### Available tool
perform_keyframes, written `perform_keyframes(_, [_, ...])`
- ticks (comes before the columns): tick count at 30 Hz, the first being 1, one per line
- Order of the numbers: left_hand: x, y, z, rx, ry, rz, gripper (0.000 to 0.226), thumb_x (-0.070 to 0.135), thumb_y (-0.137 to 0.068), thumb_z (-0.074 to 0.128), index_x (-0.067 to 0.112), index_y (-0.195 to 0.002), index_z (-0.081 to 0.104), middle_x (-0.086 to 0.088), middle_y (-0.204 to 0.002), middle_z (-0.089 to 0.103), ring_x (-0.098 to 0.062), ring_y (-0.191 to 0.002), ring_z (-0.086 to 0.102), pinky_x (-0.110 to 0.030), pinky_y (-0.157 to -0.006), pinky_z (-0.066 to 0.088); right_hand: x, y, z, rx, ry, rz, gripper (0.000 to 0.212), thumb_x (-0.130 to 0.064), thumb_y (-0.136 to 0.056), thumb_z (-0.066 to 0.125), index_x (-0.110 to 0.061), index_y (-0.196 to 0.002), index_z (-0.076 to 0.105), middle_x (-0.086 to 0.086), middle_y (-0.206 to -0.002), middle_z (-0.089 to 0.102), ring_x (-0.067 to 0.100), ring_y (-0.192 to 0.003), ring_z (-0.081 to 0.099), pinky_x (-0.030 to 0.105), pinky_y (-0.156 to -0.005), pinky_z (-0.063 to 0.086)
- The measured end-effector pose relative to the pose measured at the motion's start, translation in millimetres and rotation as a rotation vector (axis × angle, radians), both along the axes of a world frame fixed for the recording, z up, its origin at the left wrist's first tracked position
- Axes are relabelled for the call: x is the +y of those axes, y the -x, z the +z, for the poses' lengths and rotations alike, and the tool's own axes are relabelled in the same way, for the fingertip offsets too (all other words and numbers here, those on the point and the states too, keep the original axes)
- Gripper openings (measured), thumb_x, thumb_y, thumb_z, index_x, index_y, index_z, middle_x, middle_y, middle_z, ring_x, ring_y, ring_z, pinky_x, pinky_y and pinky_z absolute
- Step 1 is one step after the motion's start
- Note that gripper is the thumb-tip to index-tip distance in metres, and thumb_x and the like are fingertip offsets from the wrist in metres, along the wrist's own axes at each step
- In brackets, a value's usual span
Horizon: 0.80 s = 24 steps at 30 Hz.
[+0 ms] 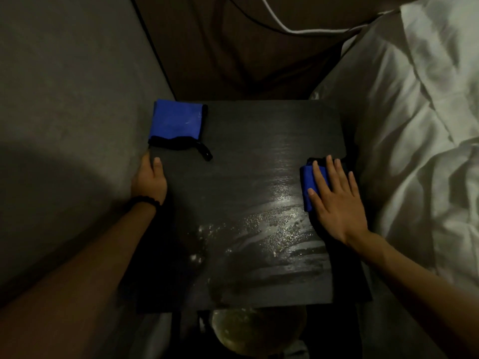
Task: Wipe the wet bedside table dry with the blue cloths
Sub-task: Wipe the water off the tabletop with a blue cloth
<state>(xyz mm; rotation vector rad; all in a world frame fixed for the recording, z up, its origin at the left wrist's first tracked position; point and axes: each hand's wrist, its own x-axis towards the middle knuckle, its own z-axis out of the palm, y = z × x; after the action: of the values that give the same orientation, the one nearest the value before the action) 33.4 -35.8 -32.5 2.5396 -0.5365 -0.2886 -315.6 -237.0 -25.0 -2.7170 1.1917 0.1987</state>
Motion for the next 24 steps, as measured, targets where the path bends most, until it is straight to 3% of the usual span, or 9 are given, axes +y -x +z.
perform_keyframes(9, [0, -1, 1, 0.128, 0.035, 0.029, 0.05, 0.031, -0.1, 0.031, 0.009, -0.145, 0.027, -0.013, -0.151, 0.028, -0.028, -0.138, 0.027, -0.033, -0.112, 0.016, 26, 4, 2, 0.022, -0.023, -0.088, 0.067, -0.057, -0.102, 0.004, -0.028, -0.162, -0.002, 0.008, -0.169, -0.011, 0.021, -0.155, -0.016, 0.047, -0.126, -0.002])
perform_keyframes(16, [-1, -2, 7, 0.159, 0.014, 0.018, 0.051, 0.032, -0.101, 0.029, 0.013, -0.147, 0.021, -0.01, -0.154, 0.021, -0.026, -0.14, 0.02, -0.032, -0.113, 0.01, 63, -9, 2, 0.022, -0.015, -0.137, 0.066, -0.055, -0.102, 0.003, -0.026, -0.161, -0.002, 0.01, -0.168, -0.011, 0.025, -0.155, -0.014, 0.05, -0.126, 0.0])
perform_keyframes(20, [-2, -2, 8, 0.273, 0.042, 0.029, 0.051, 0.034, -0.101, 0.026, 0.016, -0.148, 0.016, -0.006, -0.155, 0.018, -0.023, -0.14, 0.019, -0.029, -0.112, 0.009, 87, -22, 1, 0.001, -0.022, -0.121, 0.065, -0.053, -0.103, 0.005, -0.024, -0.161, 0.001, 0.012, -0.169, -0.008, 0.027, -0.156, -0.011, 0.052, -0.126, 0.002])
perform_keyframes(24, [-1, -5, 11, 0.419, 0.088, 0.028, 0.052, 0.036, -0.101, 0.023, 0.019, -0.149, 0.013, -0.004, -0.156, 0.017, -0.023, -0.141, 0.019, -0.035, -0.116, 0.011, 113, -42, 1, -0.002, -0.037, -0.062, 0.065, -0.053, -0.104, 0.004, -0.023, -0.161, -0.001, 0.013, -0.168, -0.009, 0.029, -0.155, -0.012, 0.051, -0.125, -0.003])
